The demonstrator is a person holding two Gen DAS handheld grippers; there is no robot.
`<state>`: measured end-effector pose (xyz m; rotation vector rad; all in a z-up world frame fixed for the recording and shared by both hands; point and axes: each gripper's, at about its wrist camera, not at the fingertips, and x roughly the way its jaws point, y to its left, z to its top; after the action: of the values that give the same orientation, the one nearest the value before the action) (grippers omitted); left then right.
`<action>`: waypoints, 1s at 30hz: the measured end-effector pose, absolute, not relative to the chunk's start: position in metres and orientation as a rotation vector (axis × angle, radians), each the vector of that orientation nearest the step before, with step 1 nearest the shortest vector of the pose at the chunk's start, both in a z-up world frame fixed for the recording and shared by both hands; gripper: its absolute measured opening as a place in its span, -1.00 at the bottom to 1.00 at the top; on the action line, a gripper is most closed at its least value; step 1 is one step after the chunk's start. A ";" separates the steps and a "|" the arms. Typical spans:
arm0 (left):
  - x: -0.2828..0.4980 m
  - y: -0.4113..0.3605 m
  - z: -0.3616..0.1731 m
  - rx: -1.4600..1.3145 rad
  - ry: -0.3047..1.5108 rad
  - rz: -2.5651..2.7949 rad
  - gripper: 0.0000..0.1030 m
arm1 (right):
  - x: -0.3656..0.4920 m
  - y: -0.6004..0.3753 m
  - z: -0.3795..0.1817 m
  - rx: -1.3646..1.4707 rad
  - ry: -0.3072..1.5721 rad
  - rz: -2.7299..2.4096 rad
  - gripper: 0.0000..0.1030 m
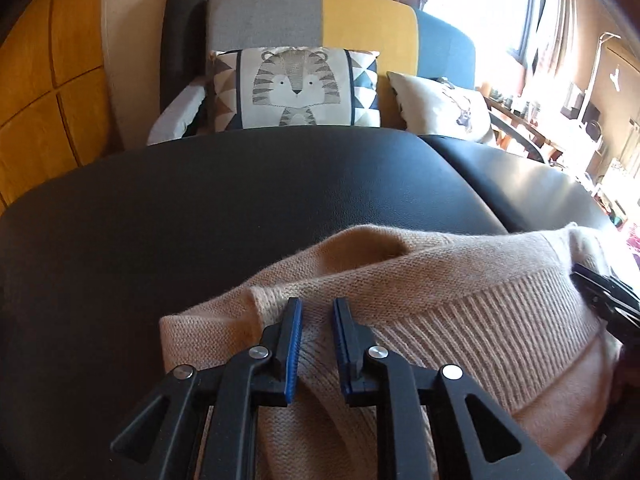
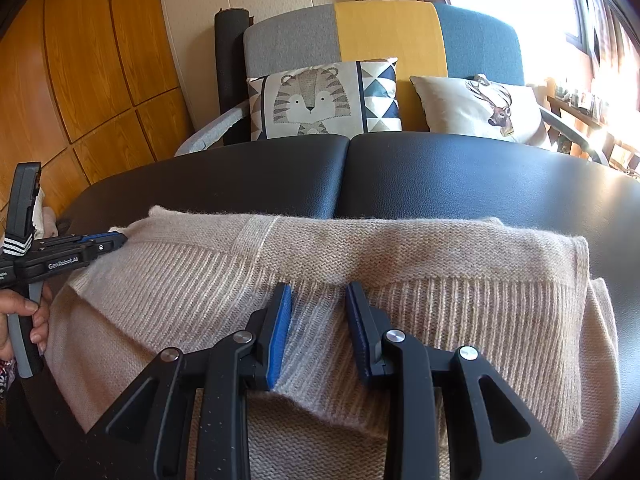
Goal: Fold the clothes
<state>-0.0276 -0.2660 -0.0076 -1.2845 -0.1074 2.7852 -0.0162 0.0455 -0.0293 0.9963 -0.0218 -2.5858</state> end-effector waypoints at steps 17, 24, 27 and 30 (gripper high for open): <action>0.045 -0.238 -0.008 -1.215 -0.124 2.793 -0.64 | -0.019 0.052 -0.027 1.005 -0.081 -2.554 -0.39; 0.104 -0.332 -0.003 -1.100 -0.796 2.750 -0.65 | -0.003 0.051 -0.003 1.000 -0.152 -2.576 -0.39; 0.115 -0.330 -0.010 -1.147 -0.706 2.684 -0.65 | 0.028 0.015 0.021 0.862 -0.137 -2.421 -0.38; 0.115 -0.322 -0.020 -1.185 -0.622 2.608 -0.65 | 0.044 -0.043 0.021 0.896 -0.007 -2.207 -0.38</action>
<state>0.1155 -0.3220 -0.0202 -1.1846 -0.6220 2.6078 0.0437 -0.0434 0.0212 0.8960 -0.0066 -2.2065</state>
